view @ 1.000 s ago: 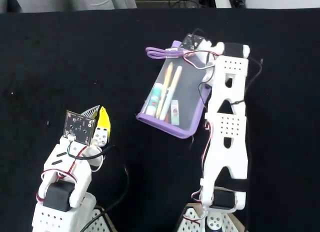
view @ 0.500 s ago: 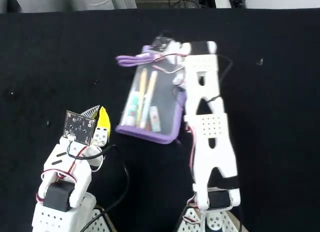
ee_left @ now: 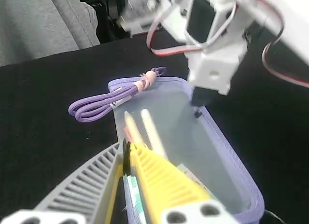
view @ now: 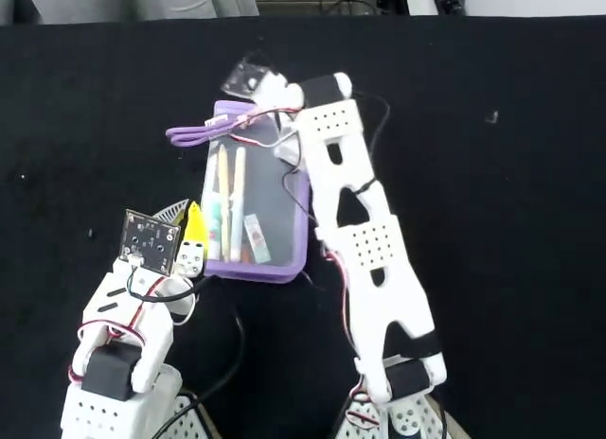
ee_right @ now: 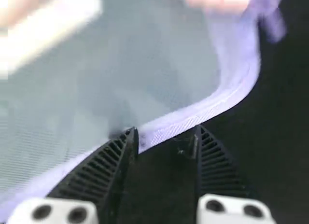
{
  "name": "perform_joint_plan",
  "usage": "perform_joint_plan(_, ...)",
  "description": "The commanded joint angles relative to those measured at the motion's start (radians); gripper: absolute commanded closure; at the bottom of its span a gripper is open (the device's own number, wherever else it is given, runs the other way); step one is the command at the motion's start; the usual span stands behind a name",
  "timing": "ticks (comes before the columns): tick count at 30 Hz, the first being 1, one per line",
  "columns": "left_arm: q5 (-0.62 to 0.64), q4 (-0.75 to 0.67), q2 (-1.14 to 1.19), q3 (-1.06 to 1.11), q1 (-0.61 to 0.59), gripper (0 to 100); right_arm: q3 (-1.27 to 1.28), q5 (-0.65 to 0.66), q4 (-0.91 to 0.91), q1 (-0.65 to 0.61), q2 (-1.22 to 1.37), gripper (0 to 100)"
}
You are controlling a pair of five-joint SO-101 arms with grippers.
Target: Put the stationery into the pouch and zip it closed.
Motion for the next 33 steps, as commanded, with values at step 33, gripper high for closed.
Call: perform_joint_plan(33,0.559,-0.18,-0.006,-0.021,-0.536,97,-0.016,-1.244,-0.44,-0.064,0.013,81.4)
